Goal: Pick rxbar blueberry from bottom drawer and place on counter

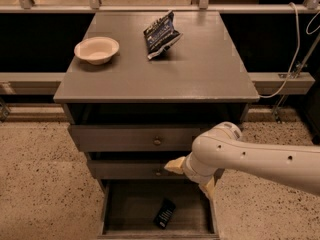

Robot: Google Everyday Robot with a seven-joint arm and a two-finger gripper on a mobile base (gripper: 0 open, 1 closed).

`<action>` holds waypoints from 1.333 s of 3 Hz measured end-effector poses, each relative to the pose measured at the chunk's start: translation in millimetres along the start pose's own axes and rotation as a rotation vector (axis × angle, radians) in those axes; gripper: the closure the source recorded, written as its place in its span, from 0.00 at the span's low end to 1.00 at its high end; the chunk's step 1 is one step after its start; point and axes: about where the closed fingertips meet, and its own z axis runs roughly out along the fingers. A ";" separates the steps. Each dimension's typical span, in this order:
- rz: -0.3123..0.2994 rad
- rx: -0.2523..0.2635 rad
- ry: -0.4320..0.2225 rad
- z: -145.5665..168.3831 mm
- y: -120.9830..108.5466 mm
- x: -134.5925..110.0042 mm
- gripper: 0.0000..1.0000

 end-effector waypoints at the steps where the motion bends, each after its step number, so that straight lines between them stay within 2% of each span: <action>1: -0.081 0.042 -0.011 45.7 -14.3 -3.9 0.00; 2: -0.178 0.069 -0.030 122.0 -19.8 -21.9 0.00; 3: -0.255 0.046 -0.032 176.5 -19.1 -23.8 0.00; 4: -0.272 0.042 -0.036 182.1 -17.0 -26.6 0.00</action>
Offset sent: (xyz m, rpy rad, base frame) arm 0.0195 0.0799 -0.2153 0.0037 -0.1633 0.3887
